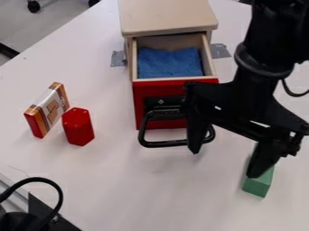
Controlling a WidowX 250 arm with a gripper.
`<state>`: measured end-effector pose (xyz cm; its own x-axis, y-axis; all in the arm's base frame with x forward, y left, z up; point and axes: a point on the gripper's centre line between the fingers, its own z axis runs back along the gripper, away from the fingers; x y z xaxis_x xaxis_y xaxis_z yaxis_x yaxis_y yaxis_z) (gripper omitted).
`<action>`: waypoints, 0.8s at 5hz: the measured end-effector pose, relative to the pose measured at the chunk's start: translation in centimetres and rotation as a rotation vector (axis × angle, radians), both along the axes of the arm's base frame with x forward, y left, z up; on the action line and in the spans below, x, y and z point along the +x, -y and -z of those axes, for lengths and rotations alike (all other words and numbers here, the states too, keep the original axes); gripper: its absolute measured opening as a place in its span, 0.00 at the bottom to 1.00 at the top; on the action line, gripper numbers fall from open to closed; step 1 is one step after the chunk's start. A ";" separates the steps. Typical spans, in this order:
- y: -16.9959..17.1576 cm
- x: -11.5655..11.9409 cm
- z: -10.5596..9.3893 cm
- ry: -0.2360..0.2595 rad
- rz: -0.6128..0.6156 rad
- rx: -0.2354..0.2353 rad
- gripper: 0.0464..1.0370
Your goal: Put the green object to the drawer
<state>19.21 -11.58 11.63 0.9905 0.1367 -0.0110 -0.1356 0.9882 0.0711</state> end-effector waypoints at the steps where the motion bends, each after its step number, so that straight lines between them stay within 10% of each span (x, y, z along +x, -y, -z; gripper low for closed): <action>1: -0.1 -0.2 0.5 -0.020 -0.001 0.011 0.96; 4: 0.9 3.7 6.3 -0.046 0.051 -0.018 0.96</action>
<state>22.88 -12.49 5.33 0.9947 0.0850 -0.0584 -0.0816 0.9949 0.0585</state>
